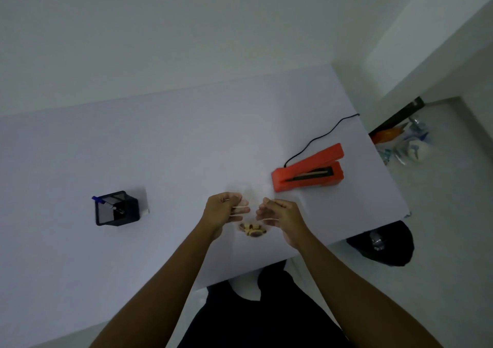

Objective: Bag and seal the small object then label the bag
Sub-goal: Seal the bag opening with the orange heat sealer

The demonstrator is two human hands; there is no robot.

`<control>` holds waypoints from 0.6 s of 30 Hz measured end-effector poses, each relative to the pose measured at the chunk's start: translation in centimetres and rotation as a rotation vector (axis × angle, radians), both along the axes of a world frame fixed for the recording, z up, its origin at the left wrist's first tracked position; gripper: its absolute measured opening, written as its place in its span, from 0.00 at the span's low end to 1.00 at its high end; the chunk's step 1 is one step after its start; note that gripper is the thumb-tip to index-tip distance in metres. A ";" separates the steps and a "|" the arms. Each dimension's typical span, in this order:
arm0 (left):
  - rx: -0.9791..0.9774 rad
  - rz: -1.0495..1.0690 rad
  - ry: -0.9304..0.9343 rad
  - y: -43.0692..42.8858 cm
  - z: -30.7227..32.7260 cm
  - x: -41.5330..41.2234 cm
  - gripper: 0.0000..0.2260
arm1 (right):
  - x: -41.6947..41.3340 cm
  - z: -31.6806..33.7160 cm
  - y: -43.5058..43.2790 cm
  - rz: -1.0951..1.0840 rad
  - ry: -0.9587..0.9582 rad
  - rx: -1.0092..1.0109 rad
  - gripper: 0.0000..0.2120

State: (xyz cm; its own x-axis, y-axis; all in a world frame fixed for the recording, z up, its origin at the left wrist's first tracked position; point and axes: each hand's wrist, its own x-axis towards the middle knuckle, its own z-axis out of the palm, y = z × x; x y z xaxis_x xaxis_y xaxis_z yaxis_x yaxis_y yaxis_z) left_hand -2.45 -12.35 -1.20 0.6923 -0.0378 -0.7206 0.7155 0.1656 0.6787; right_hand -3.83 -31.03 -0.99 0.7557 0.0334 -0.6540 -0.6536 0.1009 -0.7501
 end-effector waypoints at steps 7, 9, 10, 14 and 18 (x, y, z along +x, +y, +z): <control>-0.007 0.015 0.050 -8.3 -0.4 0.5 0.10 | 1.0 -0.7 -8.4 0.011 0.044 0.015 0.13; 0.006 0.030 0.059 -10.7 -0.5 0.9 0.09 | 1.6 -0.9 -10.7 0.020 0.047 0.016 0.13; 0.014 0.039 0.063 -11.8 -0.6 1.2 0.09 | 1.9 -1.0 -11.7 0.027 0.046 0.016 0.13; 0.052 0.069 0.063 -15.5 -1.0 2.2 0.08 | 3.4 -1.3 -15.1 0.036 0.031 0.019 0.12; 0.086 0.105 0.070 -18.3 -1.4 3.0 0.08 | 4.8 -1.5 -17.3 0.037 0.039 -0.005 0.10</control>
State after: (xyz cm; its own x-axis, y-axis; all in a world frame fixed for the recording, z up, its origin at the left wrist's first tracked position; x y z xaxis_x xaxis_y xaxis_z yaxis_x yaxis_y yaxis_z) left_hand 0.52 -30.63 -2.64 0.6369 0.0957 -0.7650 0.7436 0.1857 0.6423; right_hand 0.99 -48.36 -2.52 0.7278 0.0577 -0.6834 -0.6858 0.0725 -0.7242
